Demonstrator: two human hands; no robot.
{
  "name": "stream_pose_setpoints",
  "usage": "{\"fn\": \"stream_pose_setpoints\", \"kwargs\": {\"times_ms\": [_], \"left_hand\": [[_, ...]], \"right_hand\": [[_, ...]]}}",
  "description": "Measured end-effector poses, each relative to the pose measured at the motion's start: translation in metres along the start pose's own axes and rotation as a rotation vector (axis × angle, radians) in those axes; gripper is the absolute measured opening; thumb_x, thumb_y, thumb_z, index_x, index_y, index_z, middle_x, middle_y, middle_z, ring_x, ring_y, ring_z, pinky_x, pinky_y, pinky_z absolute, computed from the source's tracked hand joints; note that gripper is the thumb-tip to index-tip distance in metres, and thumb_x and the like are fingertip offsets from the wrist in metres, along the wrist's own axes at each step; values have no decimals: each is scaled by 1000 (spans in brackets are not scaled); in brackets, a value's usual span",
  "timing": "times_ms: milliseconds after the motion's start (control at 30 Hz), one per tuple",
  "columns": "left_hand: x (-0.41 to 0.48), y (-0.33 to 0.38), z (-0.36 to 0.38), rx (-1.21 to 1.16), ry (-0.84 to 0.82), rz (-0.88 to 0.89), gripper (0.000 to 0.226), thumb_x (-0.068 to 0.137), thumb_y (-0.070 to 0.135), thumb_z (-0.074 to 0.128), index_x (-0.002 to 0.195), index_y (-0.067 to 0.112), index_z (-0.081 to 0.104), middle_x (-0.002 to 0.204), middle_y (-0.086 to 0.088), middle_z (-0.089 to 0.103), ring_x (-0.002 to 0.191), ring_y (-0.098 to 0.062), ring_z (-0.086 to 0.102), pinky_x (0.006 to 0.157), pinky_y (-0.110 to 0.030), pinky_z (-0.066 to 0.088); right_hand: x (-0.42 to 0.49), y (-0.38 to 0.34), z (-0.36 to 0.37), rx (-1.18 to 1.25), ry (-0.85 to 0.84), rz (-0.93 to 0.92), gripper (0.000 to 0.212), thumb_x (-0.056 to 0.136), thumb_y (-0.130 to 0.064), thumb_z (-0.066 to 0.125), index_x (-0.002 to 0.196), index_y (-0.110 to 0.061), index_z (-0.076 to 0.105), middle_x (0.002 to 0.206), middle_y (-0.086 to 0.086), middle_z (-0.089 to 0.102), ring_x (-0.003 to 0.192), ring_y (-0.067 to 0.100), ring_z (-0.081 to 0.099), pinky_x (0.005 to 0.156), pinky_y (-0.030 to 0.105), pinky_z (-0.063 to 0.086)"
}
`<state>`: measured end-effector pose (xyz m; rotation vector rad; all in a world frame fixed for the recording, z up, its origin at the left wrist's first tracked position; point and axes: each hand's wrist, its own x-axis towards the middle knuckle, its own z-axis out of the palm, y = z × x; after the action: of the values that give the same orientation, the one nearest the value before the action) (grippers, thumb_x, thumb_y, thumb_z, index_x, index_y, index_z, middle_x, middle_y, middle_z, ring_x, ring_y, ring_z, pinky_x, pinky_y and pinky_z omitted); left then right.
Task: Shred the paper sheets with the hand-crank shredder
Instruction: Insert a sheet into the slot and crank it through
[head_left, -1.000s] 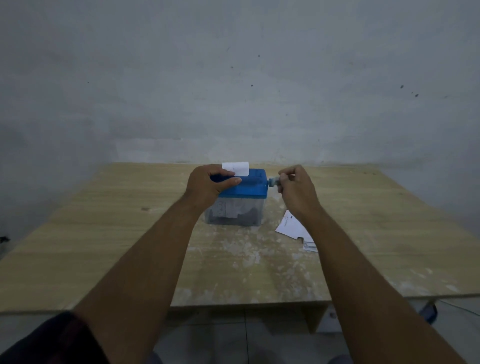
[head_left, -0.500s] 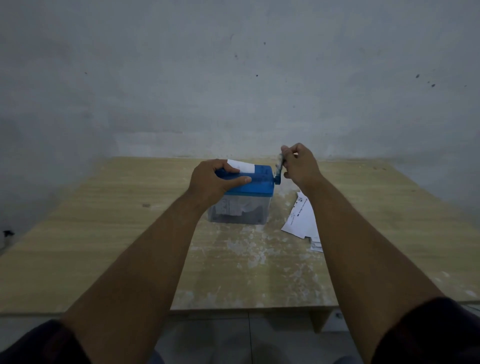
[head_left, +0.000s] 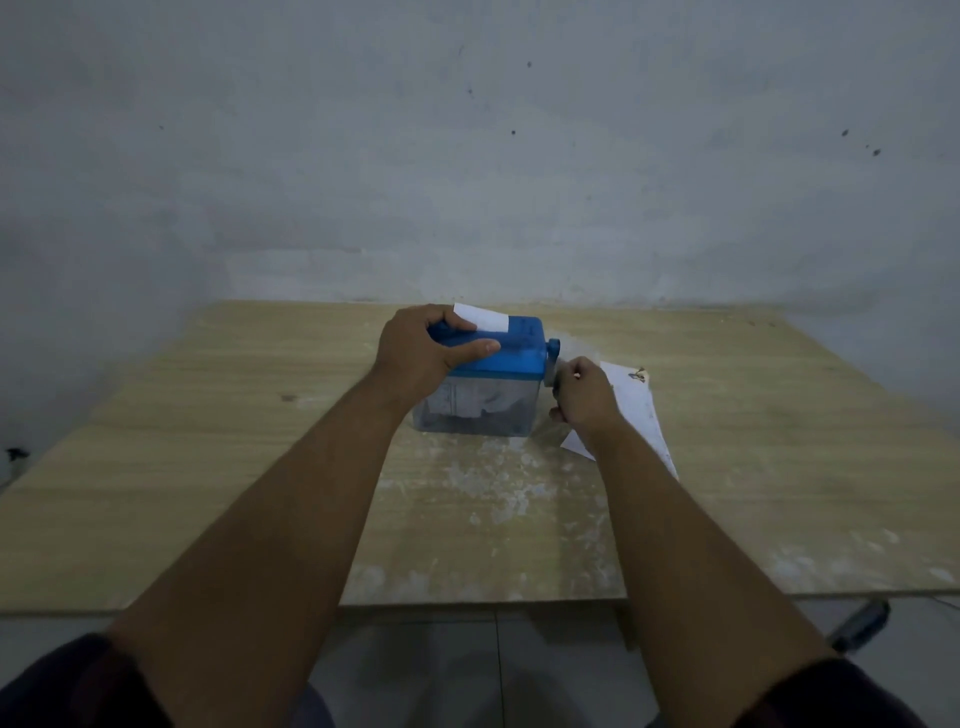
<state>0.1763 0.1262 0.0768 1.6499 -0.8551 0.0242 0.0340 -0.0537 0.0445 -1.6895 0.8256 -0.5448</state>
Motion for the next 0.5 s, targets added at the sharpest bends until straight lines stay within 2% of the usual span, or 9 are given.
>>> {"fn": "stream_pose_setpoints", "kwargs": {"times_ms": [67,133,200,300,367,433,500], "left_hand": [[0,0,0,8,-4,-2,35,65,43,98,88,22,81,96,8,77,91,-6,72,81,-27,62],[-1,1,0,5,-4,-5,33,65,43,98,86,24,80,97,8,77,93,-7,72,82,-27,62],[-1,3,0,-19,-2,-11,34,63,44,97,85,23,80,98,7,78,94,-6,73,83,-26,62],[-1,3,1,-23,0,-13,34,65,41,97,85,20,81,97,9,77,91,-1,72,80,-19,59],[0,2,2,2,-4,-13,31,68,36,98,86,17,81,96,10,76,88,5,69,76,-14,55],[1,0,1,3,-8,-18,33,70,34,98,88,13,80,97,10,74,88,6,68,75,-14,54],[1,1,-1,-5,-9,-26,35,70,34,98,89,11,80,97,9,74,90,2,69,78,-19,57]], "right_hand": [[-12,7,1,4,25,-10,23,111,-25,43,95,-13,56,93,12,60,74,22,54,61,34,51],[-23,8,1,-1,55,-33,25,110,-27,45,94,-12,57,100,15,62,80,23,57,69,41,55],[-34,5,-3,15,91,-47,27,110,-31,46,100,-10,59,96,13,64,77,21,58,72,43,57],[-49,-3,-12,161,80,-88,19,108,-27,51,96,-15,58,86,6,59,71,18,52,65,36,49],[-57,-13,-19,186,66,-163,14,108,-20,51,102,-11,60,84,4,58,70,17,51,64,33,48],[-58,-28,-26,196,49,-278,13,110,-17,50,111,-7,58,88,2,60,70,13,53,64,30,49],[-51,-45,-30,147,42,-364,10,111,-16,48,116,-9,54,97,3,64,73,11,56,67,31,53]]}}
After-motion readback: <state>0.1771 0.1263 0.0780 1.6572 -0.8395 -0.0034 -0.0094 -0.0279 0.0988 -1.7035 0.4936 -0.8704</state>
